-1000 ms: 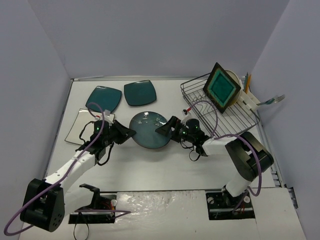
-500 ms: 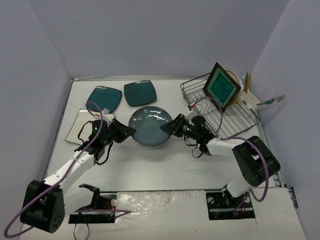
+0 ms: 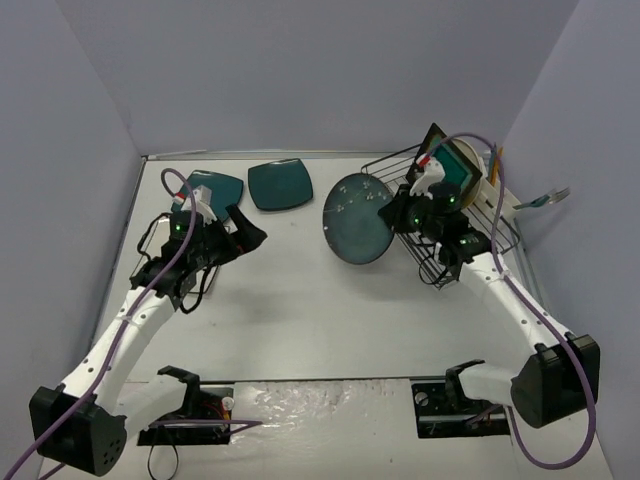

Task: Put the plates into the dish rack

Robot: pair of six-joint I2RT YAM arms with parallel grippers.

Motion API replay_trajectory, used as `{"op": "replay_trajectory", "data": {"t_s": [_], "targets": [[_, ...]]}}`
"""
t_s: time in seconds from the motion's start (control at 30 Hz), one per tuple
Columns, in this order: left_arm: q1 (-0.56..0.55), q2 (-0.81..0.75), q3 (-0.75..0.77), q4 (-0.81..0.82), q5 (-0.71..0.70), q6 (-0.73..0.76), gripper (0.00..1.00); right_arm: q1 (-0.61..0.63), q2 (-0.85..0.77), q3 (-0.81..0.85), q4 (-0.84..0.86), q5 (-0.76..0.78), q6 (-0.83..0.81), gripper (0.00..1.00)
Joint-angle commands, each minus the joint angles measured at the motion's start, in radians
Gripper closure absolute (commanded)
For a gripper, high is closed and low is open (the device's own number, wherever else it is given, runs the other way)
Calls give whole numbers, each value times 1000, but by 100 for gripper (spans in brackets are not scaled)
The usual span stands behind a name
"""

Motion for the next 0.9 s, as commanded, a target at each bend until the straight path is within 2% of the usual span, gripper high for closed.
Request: {"op": "replay_trajectory", "data": {"t_s": [0.0, 0.1, 0.2, 0.37, 0.6, 0.87], "targets": [[9, -38, 129, -233, -185, 238, 3, -68, -82, 268, -39, 172, -358, 100], [10, -47, 142, -299, -284, 309, 3, -115, -43, 358, -60, 267, -554, 100], [11, -61, 124, -339, -365, 357, 3, -145, 19, 426, -53, 371, -680, 100], [13, -92, 72, -345, -443, 406, 3, -188, 128, 479, 36, 431, -881, 100], [17, -101, 24, -298, -475, 448, 3, -224, 283, 554, 104, 450, -998, 100], [21, -85, 25, -290, -479, 457, 3, -244, 372, 590, 127, 429, -1011, 100]]}}
